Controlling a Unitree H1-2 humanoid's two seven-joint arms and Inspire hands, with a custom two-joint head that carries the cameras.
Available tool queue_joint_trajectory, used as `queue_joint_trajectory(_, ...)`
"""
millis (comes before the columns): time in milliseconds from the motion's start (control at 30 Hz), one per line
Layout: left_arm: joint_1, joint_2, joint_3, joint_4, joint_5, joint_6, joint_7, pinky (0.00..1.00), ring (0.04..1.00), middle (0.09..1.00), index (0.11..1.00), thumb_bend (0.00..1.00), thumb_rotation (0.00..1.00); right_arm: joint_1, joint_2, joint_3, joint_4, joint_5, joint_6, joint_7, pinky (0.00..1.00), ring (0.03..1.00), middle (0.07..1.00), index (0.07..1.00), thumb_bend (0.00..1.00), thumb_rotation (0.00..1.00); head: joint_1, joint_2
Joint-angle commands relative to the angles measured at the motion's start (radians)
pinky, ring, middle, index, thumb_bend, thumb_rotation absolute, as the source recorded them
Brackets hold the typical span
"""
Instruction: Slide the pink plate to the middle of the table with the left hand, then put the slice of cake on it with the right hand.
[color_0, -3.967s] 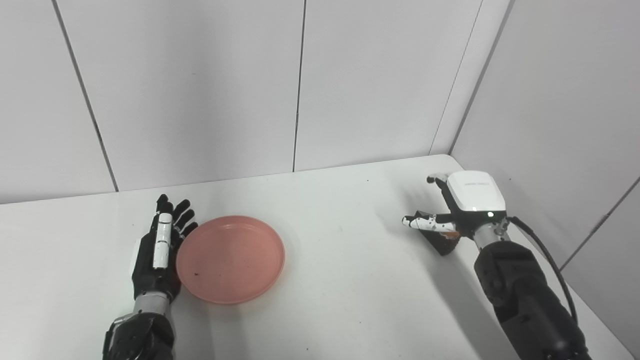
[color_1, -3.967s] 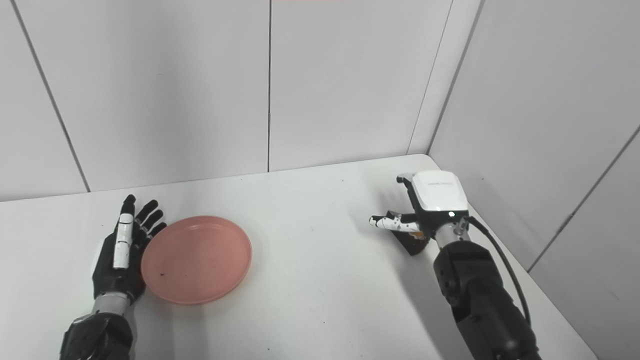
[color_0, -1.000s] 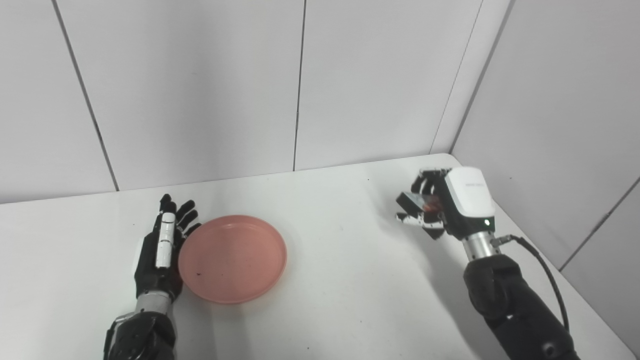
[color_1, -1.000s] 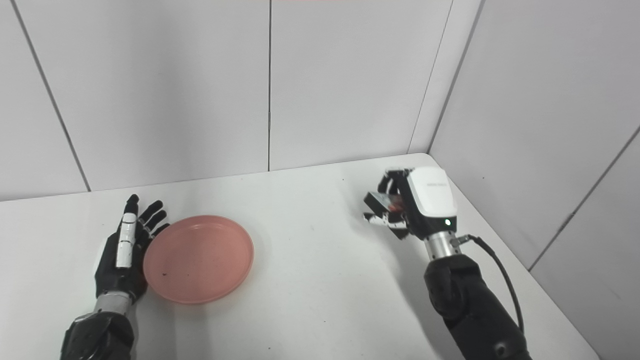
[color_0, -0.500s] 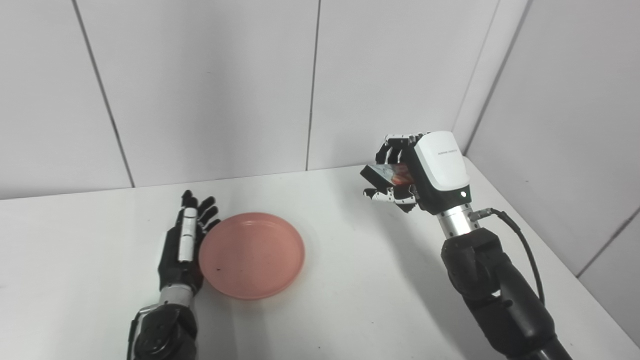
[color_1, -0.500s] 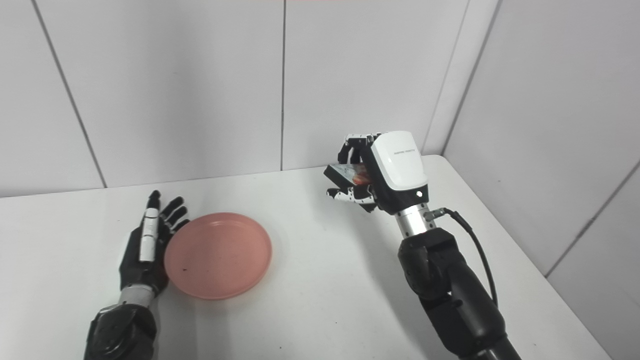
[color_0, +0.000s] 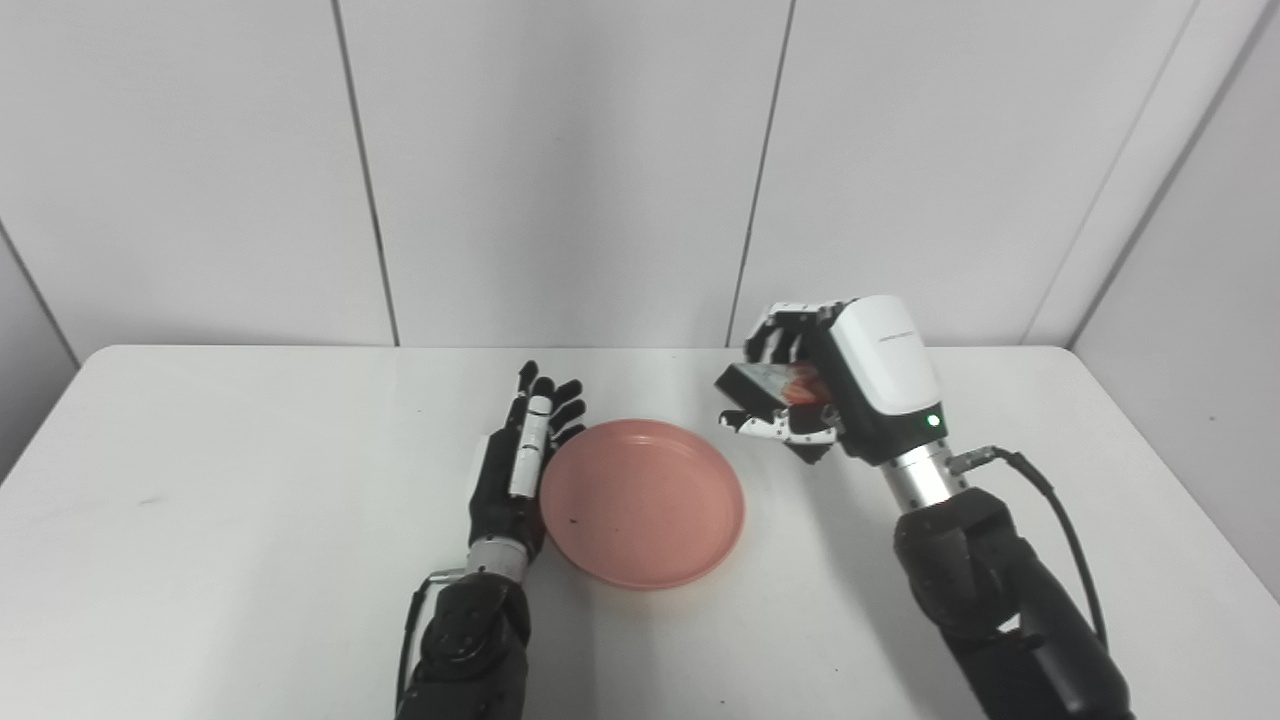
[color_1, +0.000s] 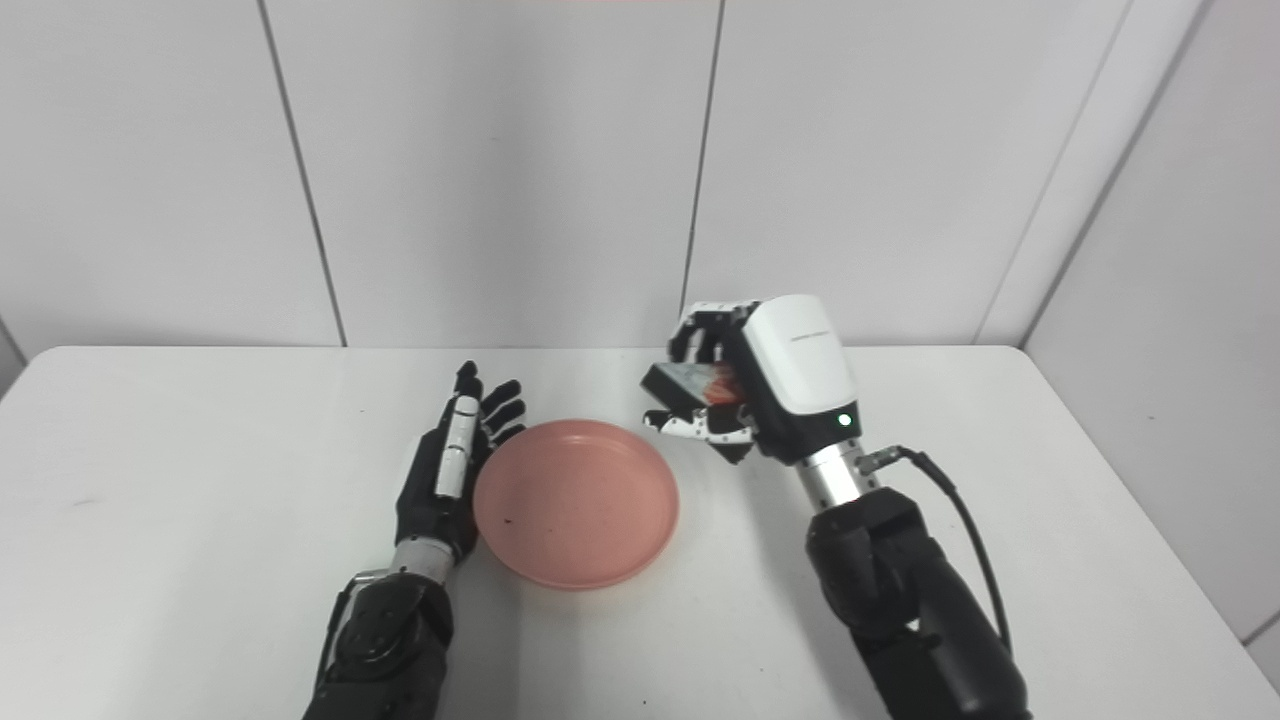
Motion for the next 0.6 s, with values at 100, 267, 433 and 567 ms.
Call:
queue_joint_trajectory(100, 0.024, -0.012, -0.001, 0.072, 0.015, 0.023, 0.021, 0.81, 0.846, 0.848, 1.000, 0.61, 0.85, -0.045, 0.054, 0.021, -0.048, 0.006, 0.015, 0.065, 0.15, 0.200, 0.287, 0.472, 0.51, 0.15, 0.023, -0.007)
queue_joint_trajectory(267, 0.018, -0.020, 0.002, 0.102, 0.018, 0.000, 0.024, 0.80, 0.835, 0.830, 0.998, 0.63, 0.83, -0.061, 0.099, 0.048, -0.016, -0.026, -0.018, 0.053, 0.12, 0.171, 0.250, 0.470, 0.51, 0.14, 0.041, -0.014)
queue_joint_trajectory(433, 0.014, -0.023, 0.000, 0.124, 0.023, -0.021, 0.024, 0.79, 0.839, 0.834, 1.000, 0.60, 0.85, -0.074, 0.121, 0.070, 0.013, -0.033, -0.008, 0.078, 0.14, 0.187, 0.266, 0.471, 0.51, 0.14, 0.040, -0.015)
queue_joint_trajectory(567, 0.018, -0.023, 0.003, 0.123, 0.020, -0.024, 0.018, 0.79, 0.837, 0.834, 1.000, 0.62, 0.83, -0.079, 0.131, 0.090, 0.054, -0.043, -0.017, 0.078, 0.14, 0.190, 0.267, 0.472, 0.51, 0.14, 0.039, -0.019)
